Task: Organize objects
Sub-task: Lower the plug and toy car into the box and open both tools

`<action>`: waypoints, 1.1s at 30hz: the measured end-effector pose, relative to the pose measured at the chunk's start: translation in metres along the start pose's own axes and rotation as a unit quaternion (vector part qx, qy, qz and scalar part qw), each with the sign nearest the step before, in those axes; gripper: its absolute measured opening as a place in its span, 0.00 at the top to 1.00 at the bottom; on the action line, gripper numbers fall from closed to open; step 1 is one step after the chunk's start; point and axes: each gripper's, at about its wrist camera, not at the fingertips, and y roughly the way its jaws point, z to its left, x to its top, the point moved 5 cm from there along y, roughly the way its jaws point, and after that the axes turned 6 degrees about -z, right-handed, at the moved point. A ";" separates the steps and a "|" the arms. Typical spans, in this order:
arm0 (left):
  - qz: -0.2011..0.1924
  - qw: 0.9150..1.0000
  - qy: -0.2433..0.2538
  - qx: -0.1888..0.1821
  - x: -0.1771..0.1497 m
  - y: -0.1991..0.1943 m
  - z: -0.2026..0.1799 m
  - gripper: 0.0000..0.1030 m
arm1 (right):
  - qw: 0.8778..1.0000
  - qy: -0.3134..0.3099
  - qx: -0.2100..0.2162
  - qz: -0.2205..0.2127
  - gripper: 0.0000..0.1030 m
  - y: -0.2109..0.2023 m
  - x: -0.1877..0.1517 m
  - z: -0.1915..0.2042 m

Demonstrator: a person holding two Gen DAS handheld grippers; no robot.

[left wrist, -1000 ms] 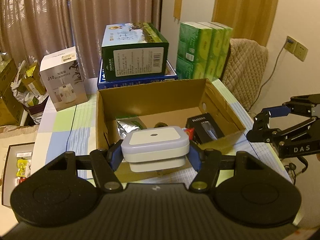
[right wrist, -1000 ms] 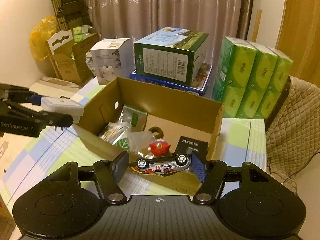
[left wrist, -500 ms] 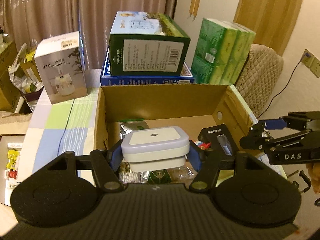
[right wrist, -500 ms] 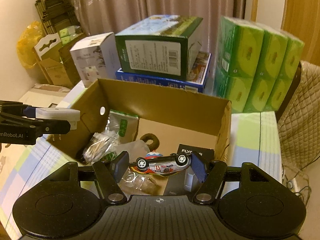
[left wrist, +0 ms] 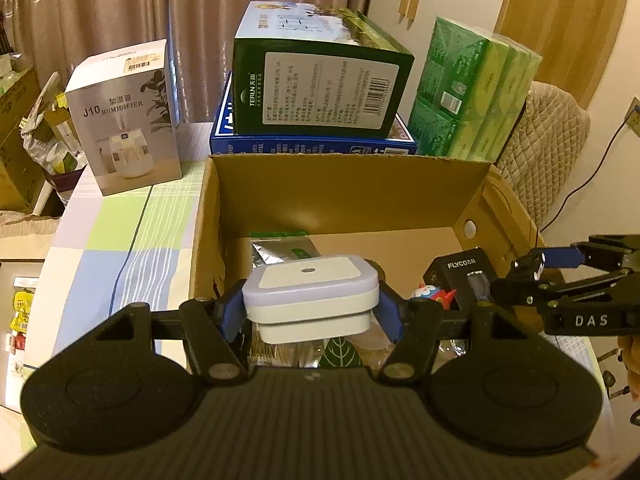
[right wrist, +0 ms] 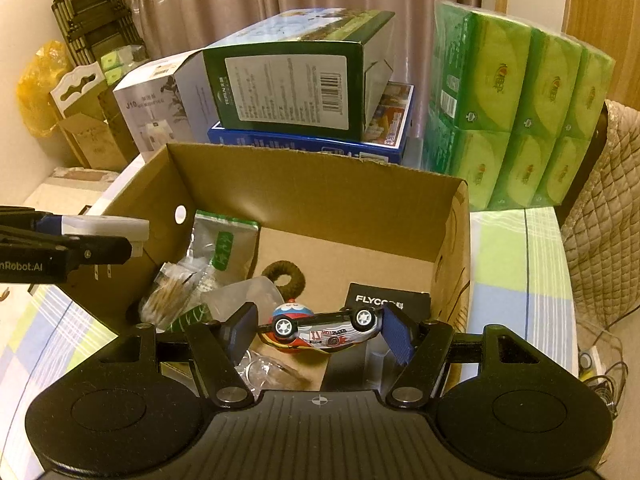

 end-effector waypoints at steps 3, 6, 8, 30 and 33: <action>-0.003 1.000 -0.002 0.005 0.001 0.003 0.001 0.26 | 1.000 0.002 -0.002 0.001 0.38 0.001 -0.001 -0.001; -0.009 1.000 0.004 0.005 0.002 0.001 0.000 0.23 | 1.000 0.001 -0.003 0.001 0.38 0.001 -0.001 -0.002; -0.010 1.000 0.008 0.006 0.001 -0.002 -0.001 0.23 | 1.000 0.003 -0.003 0.001 0.38 0.000 -0.002 -0.002; -0.005 1.000 0.026 0.007 -0.010 -0.016 -0.001 0.23 | 1.000 0.005 0.006 -0.001 0.38 -0.004 0.000 0.006; -0.007 1.000 0.026 0.007 -0.009 -0.017 0.000 0.23 | 1.000 0.006 0.006 -0.003 0.38 -0.004 0.001 0.007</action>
